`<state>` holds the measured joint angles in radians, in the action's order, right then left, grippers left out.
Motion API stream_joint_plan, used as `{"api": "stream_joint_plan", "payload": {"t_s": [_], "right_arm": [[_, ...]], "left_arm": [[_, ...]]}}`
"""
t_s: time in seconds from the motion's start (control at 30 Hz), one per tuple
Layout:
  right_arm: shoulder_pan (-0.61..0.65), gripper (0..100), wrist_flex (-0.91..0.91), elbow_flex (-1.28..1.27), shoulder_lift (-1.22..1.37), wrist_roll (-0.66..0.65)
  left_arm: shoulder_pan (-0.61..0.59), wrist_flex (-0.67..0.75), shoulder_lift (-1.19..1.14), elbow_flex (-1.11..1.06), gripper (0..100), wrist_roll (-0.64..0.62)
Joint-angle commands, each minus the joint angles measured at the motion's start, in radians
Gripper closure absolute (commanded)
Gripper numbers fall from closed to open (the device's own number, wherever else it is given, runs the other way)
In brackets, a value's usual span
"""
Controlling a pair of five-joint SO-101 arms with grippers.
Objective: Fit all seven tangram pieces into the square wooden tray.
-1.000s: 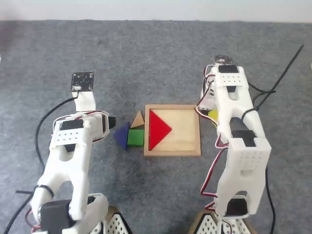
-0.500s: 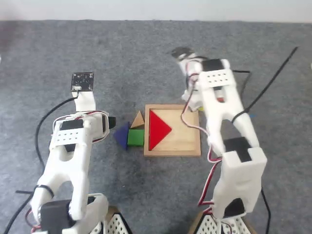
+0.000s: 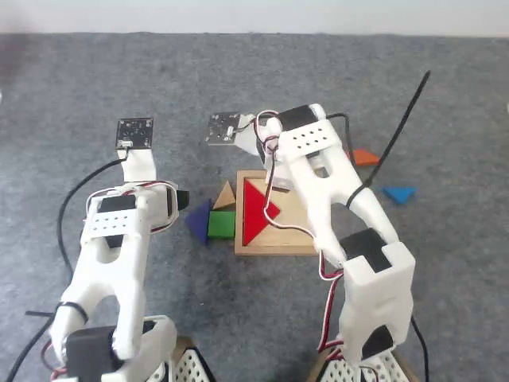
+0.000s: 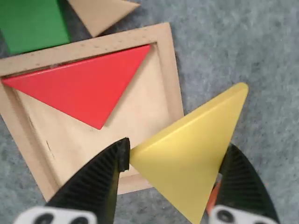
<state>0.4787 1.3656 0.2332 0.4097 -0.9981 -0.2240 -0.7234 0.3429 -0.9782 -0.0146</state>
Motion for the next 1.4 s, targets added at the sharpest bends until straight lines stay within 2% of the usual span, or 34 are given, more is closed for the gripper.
{"api": "stream_joint_plan", "payload": {"t_s": [0.0, 0.33, 0.47, 1.17, 1.23, 1.37], "right_arm": [[0.038, 75.5, 0.013, -0.003, 0.013, -0.058], [0.047, 75.7, 0.035, -0.003, 0.079, -0.103], [0.059, 75.7, 0.096, -0.003, 0.082, -0.196], [0.061, 75.2, 0.105, -0.002, 0.084, -0.189], [0.061, 73.1, 0.104, -0.002, 0.084, -0.189], [0.056, 59.3, 0.104, -0.002, 0.084, -0.187]], "left_arm": [[-0.002, -0.006, 0.006, 0.022, 74, -0.005], [-0.002, -0.006, 0.006, 0.024, 74, -0.005], [-0.002, -0.008, 0.006, 0.024, 74, -0.005], [-0.005, -0.008, 0.008, 0.024, 74, -0.005], [-0.005, -0.008, 0.009, 0.024, 74, -0.005], [-0.005, -0.008, 0.009, 0.024, 74, -0.005]]}}
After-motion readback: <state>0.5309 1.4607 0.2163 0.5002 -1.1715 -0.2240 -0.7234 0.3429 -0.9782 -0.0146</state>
